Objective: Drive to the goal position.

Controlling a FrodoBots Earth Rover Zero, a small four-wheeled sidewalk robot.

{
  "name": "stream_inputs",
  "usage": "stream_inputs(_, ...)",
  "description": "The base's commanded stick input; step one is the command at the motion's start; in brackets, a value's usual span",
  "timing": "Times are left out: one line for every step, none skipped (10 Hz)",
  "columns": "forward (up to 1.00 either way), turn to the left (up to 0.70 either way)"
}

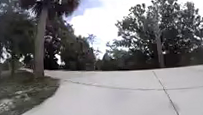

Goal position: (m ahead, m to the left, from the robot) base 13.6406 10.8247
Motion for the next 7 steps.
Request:
stream_inputs(1.0,0.0)
stream_inputs(1.0,0.0)
stream_inputs(1.0,0.18)
stream_inputs(1.0,0.27)
stream_inputs(1.0,0.27)
stream_inputs(1.0,0.27)
stream_inputs(1.0,0.1)
